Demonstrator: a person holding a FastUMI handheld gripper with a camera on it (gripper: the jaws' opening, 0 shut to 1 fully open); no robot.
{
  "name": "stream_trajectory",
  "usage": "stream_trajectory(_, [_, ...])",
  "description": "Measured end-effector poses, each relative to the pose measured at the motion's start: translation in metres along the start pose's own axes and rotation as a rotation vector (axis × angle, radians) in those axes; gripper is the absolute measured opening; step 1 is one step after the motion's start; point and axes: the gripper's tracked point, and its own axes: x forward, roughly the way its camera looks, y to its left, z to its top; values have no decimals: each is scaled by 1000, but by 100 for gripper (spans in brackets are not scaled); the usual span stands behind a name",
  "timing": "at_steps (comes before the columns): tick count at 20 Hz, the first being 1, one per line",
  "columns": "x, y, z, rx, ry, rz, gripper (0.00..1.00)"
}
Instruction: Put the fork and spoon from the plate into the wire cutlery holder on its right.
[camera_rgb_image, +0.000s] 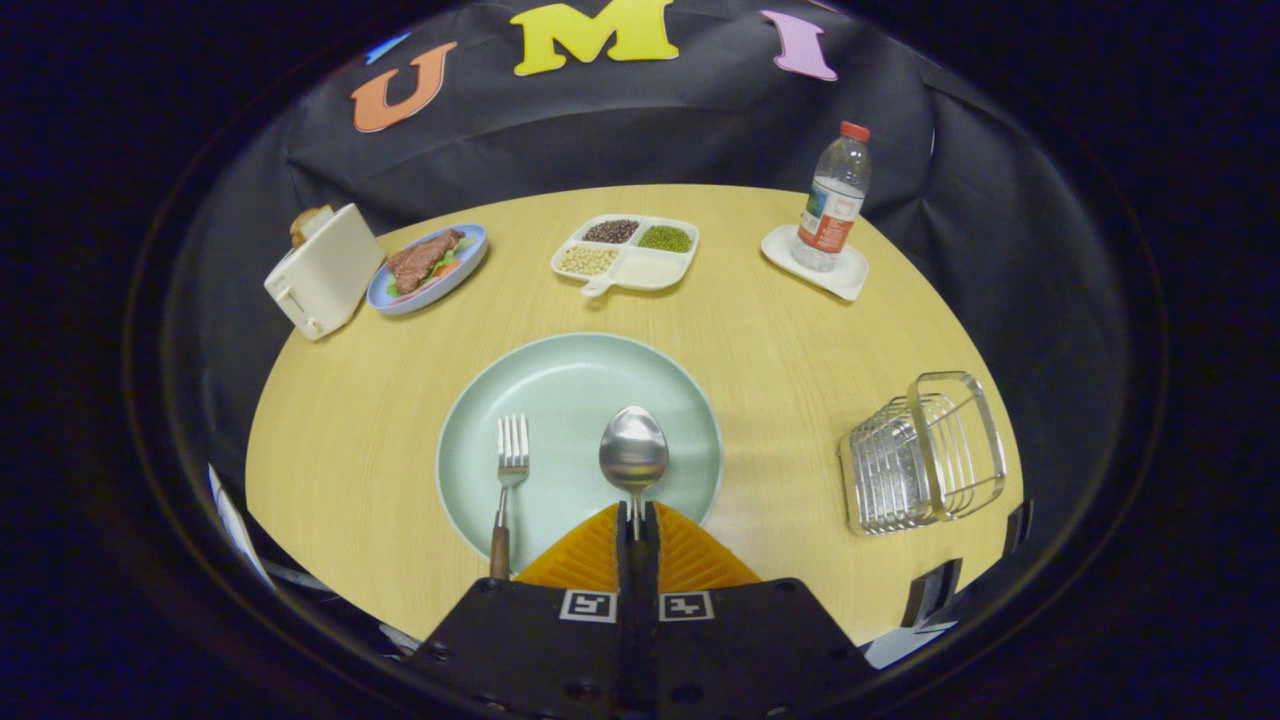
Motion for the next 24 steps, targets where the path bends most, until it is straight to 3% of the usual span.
stream_trajectory(14, [-78, -113, 26, 93, -129, -61, 1])
stream_trajectory(24, [-70, -174, 14, 185, -111, -85, 1])
